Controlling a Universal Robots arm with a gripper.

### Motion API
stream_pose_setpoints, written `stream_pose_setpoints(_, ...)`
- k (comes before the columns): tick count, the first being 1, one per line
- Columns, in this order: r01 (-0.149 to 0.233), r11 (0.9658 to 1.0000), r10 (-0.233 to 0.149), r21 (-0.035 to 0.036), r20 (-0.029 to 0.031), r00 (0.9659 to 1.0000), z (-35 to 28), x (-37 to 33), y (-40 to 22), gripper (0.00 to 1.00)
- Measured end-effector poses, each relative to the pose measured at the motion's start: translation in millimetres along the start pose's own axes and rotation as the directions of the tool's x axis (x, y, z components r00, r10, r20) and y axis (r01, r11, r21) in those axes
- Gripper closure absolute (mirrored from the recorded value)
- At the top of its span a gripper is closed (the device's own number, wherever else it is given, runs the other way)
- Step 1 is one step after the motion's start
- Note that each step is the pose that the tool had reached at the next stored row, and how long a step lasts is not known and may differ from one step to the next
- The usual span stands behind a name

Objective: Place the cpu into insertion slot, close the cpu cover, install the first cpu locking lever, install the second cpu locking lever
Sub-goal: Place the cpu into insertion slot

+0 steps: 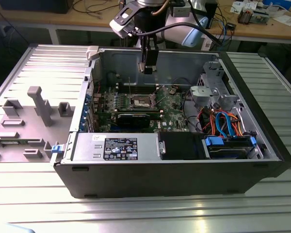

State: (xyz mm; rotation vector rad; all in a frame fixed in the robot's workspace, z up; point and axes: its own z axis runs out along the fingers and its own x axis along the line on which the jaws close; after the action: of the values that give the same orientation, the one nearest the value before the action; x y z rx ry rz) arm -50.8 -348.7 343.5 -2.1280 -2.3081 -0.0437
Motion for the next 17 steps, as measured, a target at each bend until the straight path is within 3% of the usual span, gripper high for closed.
stream_pose_setpoints(3,-0.001,1.0000,0.001,0.0001,0.0000,1.0000,0.0,0.0,0.0,0.45)
stream_pose_setpoints(6,-0.043,0.9991,0.043,-0.0008,0.0017,0.9991,1.5,0.0,0.0,0.45)
stream_pose_setpoints(9,-0.056,0.9984,0.056,-0.0012,0.0020,0.9984,2.7,0.1,-0.1,0.45)
stream_pose_setpoints(17,-0.046,0.9990,0.046,-0.0010,0.0019,0.9990,19.8,4.7,-2.5,0.45)
